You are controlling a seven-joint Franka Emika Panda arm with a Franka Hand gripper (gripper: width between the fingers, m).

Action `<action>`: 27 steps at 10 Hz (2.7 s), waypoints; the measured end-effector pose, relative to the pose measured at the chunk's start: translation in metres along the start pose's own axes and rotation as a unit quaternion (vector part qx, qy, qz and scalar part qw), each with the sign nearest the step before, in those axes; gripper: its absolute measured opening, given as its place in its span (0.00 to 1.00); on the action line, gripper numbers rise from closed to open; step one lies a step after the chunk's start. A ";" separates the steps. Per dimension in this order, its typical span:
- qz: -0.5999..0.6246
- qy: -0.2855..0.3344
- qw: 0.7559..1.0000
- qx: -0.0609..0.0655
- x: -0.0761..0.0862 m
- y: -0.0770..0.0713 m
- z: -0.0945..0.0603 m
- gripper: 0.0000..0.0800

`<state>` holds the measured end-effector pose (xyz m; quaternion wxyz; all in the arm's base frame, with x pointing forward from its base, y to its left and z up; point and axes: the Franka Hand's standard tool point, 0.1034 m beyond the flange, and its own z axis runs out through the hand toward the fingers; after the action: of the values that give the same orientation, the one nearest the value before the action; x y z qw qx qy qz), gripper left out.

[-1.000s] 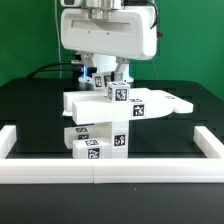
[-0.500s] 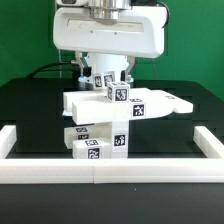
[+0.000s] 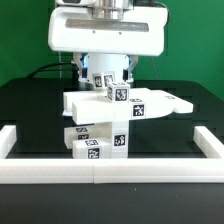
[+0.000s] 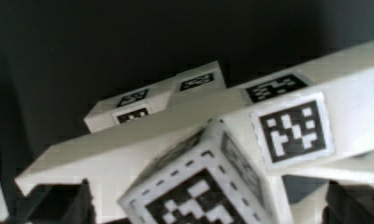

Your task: Assemble chair

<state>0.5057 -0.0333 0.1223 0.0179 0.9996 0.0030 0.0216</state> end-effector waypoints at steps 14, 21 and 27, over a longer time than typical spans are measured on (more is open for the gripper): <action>-0.126 -0.001 0.992 -0.001 -0.001 0.002 0.001 0.36; 0.098 -0.001 0.995 0.000 -0.001 0.001 0.001 0.36; 0.291 -0.002 0.957 0.004 0.000 -0.002 0.002 0.36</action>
Offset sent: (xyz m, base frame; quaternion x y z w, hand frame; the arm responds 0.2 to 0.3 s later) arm -0.0003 0.0016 -0.0012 0.0041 -0.0002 -0.1947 0.9808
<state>0.5053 -0.0315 0.1207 0.0067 0.9572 -0.2884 0.0242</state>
